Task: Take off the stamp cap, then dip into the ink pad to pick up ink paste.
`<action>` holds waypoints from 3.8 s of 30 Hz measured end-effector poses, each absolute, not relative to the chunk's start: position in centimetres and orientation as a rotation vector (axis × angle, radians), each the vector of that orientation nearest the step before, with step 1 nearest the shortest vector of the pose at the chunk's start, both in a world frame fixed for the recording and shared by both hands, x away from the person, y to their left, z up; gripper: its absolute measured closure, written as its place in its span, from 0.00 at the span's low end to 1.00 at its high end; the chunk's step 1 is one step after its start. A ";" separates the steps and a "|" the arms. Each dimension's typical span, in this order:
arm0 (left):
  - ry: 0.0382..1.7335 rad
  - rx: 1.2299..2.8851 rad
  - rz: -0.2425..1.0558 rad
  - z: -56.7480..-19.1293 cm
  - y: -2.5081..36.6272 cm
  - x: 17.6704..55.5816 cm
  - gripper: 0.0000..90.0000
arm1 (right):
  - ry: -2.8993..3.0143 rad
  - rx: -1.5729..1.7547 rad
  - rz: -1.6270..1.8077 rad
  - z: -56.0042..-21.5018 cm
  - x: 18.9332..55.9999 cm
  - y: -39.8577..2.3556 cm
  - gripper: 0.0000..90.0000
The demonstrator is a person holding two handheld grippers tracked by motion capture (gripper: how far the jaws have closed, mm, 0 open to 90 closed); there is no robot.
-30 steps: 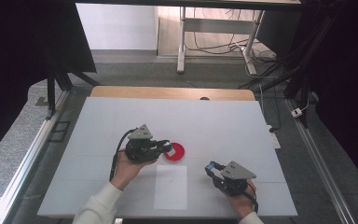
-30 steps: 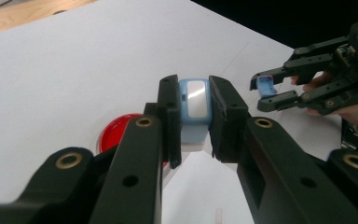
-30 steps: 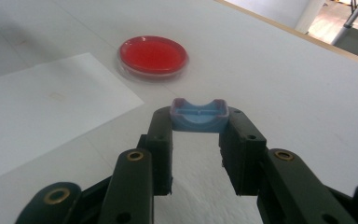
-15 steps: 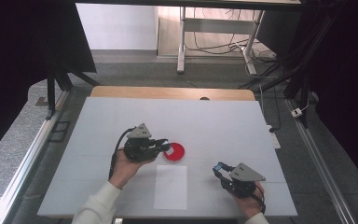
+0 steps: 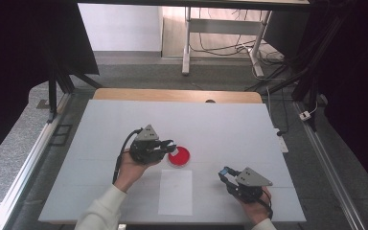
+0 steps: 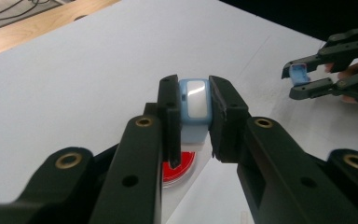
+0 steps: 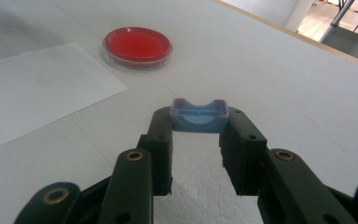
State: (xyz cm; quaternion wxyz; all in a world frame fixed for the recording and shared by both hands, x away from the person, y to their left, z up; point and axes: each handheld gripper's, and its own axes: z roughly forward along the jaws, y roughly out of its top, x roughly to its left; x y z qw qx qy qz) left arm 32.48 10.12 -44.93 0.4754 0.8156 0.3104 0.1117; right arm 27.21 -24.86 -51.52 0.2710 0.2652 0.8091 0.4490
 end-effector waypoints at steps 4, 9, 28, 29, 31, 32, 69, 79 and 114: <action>0.767 2.013 0.281 -45.4 9.8 32.9 0.84 | 2.177 0.719 1.216 -51.6 27.2 -24.8 0.72; 0.775 2.026 0.292 -46.2 9.1 33.6 0.84 | 2.182 0.719 1.208 -51.6 27.3 -24.8 0.72; 0.789 2.092 0.297 -49.2 7.6 35.3 0.84 | 2.178 0.720 1.211 -51.6 27.2 -24.8 0.72; 0.788 2.094 0.298 -49.2 7.5 35.3 0.84 | 2.177 0.721 1.211 -51.6 27.2 -24.8 0.72; 0.789 2.097 0.304 -49.3 7.4 35.4 0.84 | 2.176 0.723 1.211 -51.6 27.2 -24.8 0.72; 0.790 2.098 0.304 -49.4 7.4 35.4 0.84 | 2.176 0.724 1.212 -51.6 27.2 -24.8 0.72; 0.800 2.152 0.341 -50.5 6.3 36.0 0.84 | 2.180 0.725 1.206 -51.6 27.2 -24.8 0.72; 0.799 2.152 0.359 -50.7 6.2 35.8 0.84 | 2.175 0.724 1.206 -51.6 27.2 -24.8 0.72; 0.773 2.151 0.412 -50.9 6.1 35.2 0.84 | 2.175 0.720 1.211 -51.5 27.1 -24.7 0.72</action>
